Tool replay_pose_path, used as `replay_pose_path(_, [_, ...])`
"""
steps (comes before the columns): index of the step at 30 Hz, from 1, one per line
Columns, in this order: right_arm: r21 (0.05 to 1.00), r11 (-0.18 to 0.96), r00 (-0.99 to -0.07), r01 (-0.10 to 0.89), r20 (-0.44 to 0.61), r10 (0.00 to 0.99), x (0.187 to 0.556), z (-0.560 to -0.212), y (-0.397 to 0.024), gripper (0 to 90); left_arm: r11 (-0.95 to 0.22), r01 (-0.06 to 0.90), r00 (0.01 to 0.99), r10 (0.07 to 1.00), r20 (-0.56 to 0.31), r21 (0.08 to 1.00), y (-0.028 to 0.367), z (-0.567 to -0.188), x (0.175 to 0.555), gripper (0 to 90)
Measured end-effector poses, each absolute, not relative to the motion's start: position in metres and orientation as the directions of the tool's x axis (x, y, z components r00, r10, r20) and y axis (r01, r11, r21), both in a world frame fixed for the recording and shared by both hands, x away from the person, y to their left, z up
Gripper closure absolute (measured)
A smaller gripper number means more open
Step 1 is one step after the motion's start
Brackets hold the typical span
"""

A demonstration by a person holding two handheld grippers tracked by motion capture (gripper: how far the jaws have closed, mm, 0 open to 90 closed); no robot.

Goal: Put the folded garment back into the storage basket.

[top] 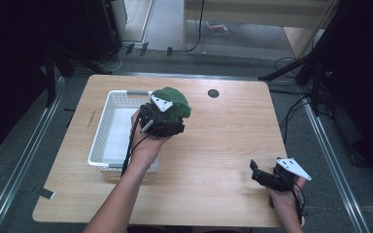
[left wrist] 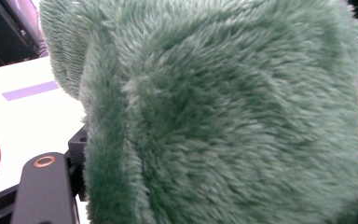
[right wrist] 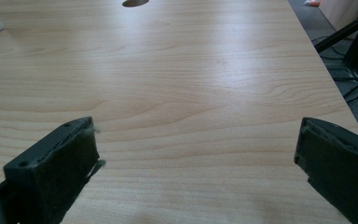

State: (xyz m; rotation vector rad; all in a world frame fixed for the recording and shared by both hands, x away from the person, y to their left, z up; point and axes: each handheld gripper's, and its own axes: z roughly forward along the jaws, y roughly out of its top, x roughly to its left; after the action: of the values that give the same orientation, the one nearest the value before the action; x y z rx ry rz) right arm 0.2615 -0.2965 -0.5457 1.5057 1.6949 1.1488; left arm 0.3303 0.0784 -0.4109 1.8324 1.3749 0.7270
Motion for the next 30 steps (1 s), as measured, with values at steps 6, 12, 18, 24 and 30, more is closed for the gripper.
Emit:
replay_pose_path(6, [0.883, -0.015, -0.183, 0.468, 0.113, 0.977, 0.261, -0.546, -0.296, 0.0, -0.155, 0.557, 0.247, 0.969, 0.016, 0.816, 0.092, -0.411, 0.332, 21.3])
replay_pose_path(12, [0.883, -0.015, -0.182, 0.469, 0.113, 0.977, 0.261, -0.546, -0.296, 0.0, -0.148, 0.566, 0.220, 0.975, 0.024, 0.811, 0.107, -0.413, 0.333, 21.3])
replay_pose_path(18, [0.883, -0.013, -0.182, 0.468, 0.111, 0.977, 0.261, -0.546, -0.296, 0.0, -0.130, 0.572, 0.189, 0.982, 0.024, 0.810, 0.121, -0.417, 0.335, 21.3])
replay_pose_path(24, [0.884, -0.012, -0.182, 0.467, 0.109, 0.977, 0.262, -0.546, -0.296, 0.0, -0.107, 0.585, 0.160, 0.987, 0.014, 0.804, 0.133, -0.425, 0.337, 21.3])
replay_pose_path(30, [0.884, -0.011, -0.182, 0.467, 0.108, 0.977, 0.262, -0.546, -0.297, 0.0, -0.087, 0.591, 0.131, 0.991, 0.010, 0.802, 0.146, -0.432, 0.341, 21.3])
